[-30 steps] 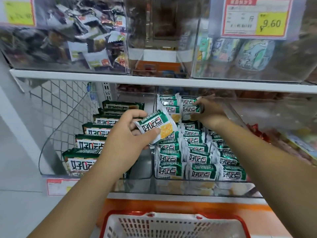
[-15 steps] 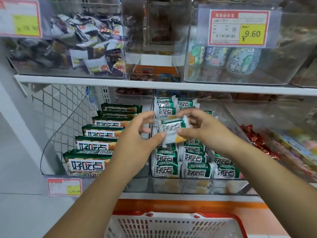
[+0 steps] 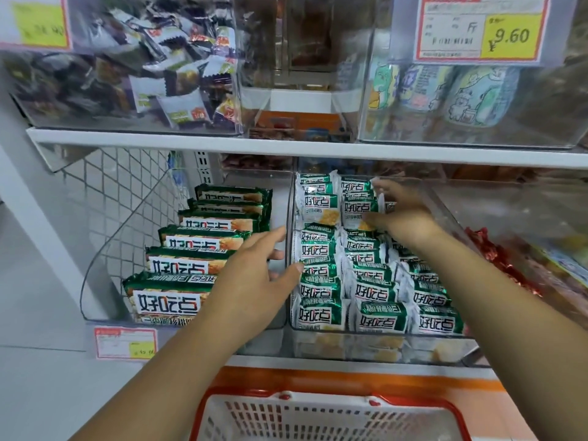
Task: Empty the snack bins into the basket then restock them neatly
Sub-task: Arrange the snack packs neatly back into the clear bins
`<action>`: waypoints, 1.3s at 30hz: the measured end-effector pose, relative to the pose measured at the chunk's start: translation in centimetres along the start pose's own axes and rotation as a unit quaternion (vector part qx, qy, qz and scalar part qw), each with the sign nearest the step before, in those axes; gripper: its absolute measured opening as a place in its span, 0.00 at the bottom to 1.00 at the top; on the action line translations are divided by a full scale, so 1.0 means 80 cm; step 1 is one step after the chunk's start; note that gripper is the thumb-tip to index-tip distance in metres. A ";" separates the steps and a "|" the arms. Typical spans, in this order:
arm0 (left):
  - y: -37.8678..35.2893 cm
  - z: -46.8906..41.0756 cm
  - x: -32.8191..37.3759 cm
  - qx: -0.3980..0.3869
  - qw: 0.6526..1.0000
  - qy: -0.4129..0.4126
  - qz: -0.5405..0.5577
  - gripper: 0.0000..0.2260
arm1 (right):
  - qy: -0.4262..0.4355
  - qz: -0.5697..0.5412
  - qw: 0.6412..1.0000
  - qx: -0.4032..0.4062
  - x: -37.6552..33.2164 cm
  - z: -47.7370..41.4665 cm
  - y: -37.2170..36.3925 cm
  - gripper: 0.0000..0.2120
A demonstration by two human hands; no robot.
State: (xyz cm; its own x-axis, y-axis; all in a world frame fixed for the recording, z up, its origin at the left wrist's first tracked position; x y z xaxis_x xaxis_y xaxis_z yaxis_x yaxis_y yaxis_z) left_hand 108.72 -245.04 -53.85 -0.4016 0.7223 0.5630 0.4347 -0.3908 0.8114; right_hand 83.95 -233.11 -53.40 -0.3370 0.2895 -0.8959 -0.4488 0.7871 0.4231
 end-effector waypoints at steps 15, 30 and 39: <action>-0.002 -0.001 0.002 -0.005 1.000 -0.014 -0.022 0.25 | -0.009 0.053 0.996 -0.066 -0.013 -0.009 -0.005 0.28; 0.000 -0.001 0.002 -0.002 0.999 -0.026 -0.037 0.25 | -0.013 0.046 0.998 0.033 -0.003 -0.004 -0.002 0.24; -0.001 -0.001 0.002 0.001 0.999 -0.025 -0.036 0.25 | -0.009 0.017 1.000 -0.021 -0.005 -0.002 0.008 0.23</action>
State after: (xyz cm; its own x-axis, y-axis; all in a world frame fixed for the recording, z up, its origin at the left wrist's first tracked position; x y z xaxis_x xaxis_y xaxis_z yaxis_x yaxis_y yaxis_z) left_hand 108.54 -244.96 -53.77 -0.3913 0.7764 0.4941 0.4078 -0.3350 0.8494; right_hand 83.65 -232.78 -52.77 -0.3375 0.3262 -0.8830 -0.4710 0.7536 0.4585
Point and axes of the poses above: each hand's wrist, its own z-axis away from the middle knuckle, its own y-axis out of the back of the hand, x = y × z, the point moved 4 cm from there along -z, towards the middle knuckle, and after that the axes turned 14 degrees about -z, right-handed, at the moved point
